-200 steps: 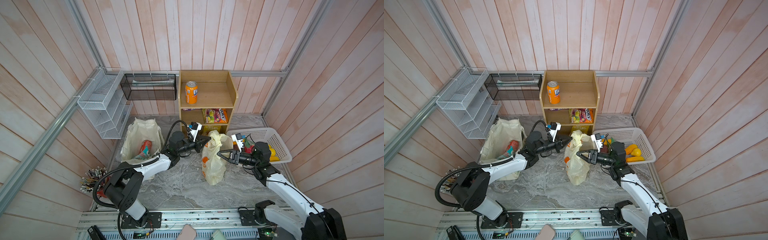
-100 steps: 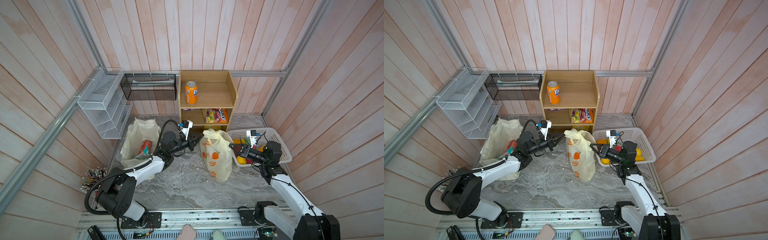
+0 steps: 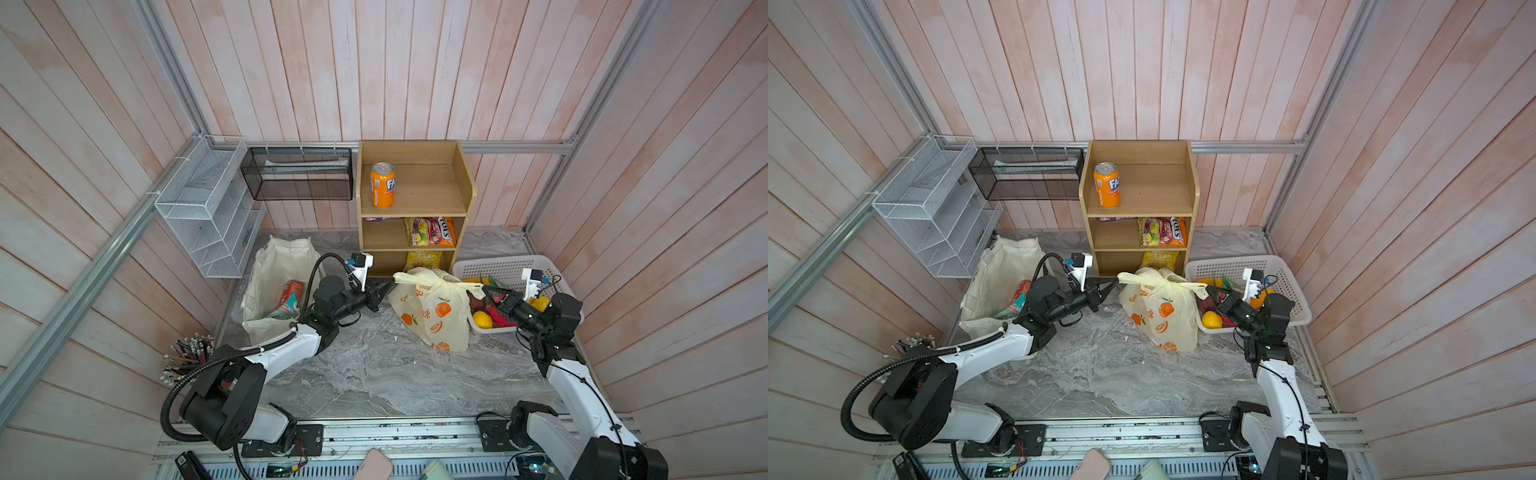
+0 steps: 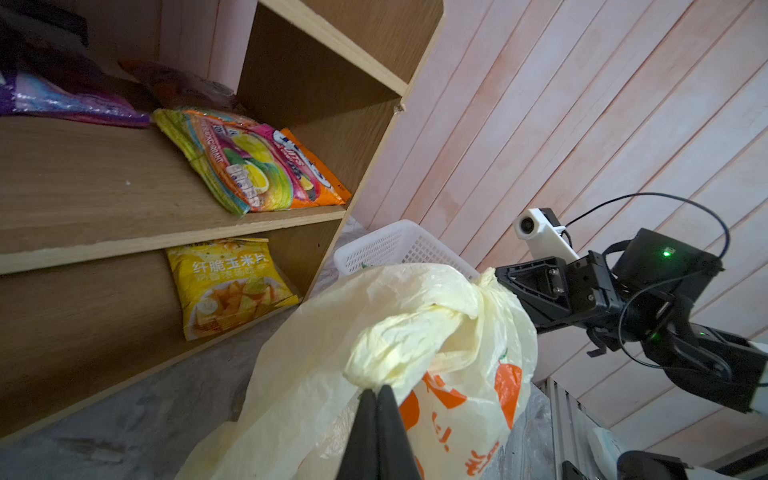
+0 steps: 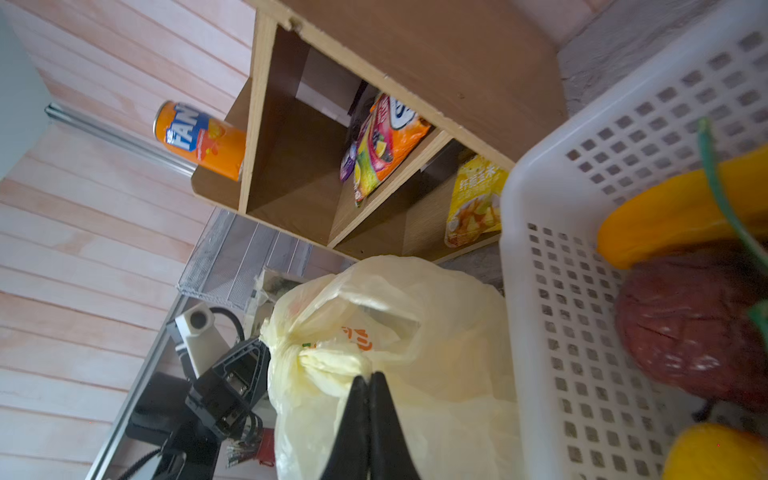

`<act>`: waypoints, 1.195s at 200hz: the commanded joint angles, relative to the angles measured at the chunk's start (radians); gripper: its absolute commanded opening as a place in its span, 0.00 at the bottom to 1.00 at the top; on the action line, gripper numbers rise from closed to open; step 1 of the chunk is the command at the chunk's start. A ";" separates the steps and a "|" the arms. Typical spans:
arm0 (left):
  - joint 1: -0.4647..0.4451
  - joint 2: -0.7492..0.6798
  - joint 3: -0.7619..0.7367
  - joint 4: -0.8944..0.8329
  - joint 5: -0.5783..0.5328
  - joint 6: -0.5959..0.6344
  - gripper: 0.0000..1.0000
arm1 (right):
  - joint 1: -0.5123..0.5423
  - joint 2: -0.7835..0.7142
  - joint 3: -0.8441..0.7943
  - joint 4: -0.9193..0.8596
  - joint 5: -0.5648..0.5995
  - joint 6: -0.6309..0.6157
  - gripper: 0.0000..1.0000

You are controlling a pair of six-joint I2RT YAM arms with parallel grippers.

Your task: Place the mixed food into the grocery bags and tie them

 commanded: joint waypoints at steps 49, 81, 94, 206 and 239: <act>0.064 -0.075 -0.082 0.025 -0.111 -0.024 0.00 | -0.132 -0.028 -0.136 0.050 0.131 0.116 0.00; 0.064 -0.055 -0.071 0.078 -0.044 -0.032 0.00 | -0.123 -0.017 -0.117 0.078 0.052 0.124 0.00; 0.061 -0.045 -0.062 0.114 -0.009 -0.045 0.13 | -0.096 -0.021 -0.103 0.071 0.044 0.119 0.00; -0.017 0.007 -0.055 0.202 -0.049 -0.171 1.00 | 0.065 -0.016 -0.021 -0.003 0.030 0.021 0.34; -0.017 0.029 -0.044 0.232 -0.036 -0.295 1.00 | 0.090 -0.019 0.000 -0.009 0.036 0.012 0.55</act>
